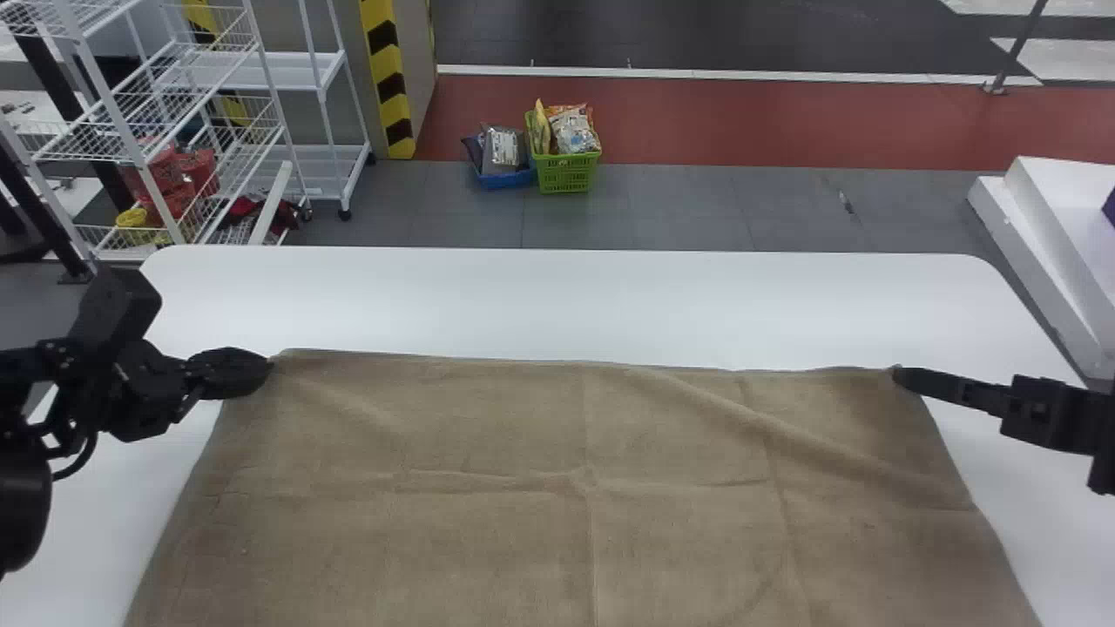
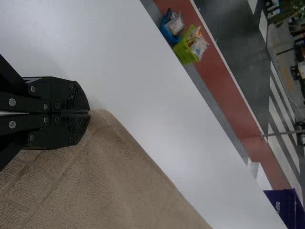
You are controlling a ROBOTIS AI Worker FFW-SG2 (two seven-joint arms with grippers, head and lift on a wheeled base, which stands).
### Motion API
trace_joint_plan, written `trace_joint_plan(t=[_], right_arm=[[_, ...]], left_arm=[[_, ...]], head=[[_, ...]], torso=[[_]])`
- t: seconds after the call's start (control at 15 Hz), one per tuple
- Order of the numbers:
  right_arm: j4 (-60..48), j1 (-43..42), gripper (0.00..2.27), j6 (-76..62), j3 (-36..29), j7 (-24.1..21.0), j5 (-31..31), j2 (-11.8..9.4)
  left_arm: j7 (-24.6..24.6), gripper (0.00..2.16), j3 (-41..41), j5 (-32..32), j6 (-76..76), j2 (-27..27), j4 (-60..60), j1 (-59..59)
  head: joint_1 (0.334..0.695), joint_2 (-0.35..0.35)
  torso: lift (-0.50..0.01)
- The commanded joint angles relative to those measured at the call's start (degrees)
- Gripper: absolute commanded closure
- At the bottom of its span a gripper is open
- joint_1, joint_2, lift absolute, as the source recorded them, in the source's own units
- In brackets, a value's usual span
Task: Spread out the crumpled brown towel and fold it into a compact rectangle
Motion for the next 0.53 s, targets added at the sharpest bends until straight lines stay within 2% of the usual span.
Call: trace_joint_plan(t=[0.0,0.47], right_arm=[[-3.4,1.0,1.02,3.7,-0.3,1.5,-1.3,0.0],[-17.5,8.9,1.02,11.4,0.1,9.9,-1.2,0.1]], left_arm=[[-0.3,1.74,2.9,2.3,-0.1,-0.3,-4.8,3.9],[-0.7,1.74,9.9,8.4,-3.9,-0.5,-13.3,13.6]], head=[[0.695,0.006],[0.695,0.073]], torso=[[-0.127],[-0.127]])
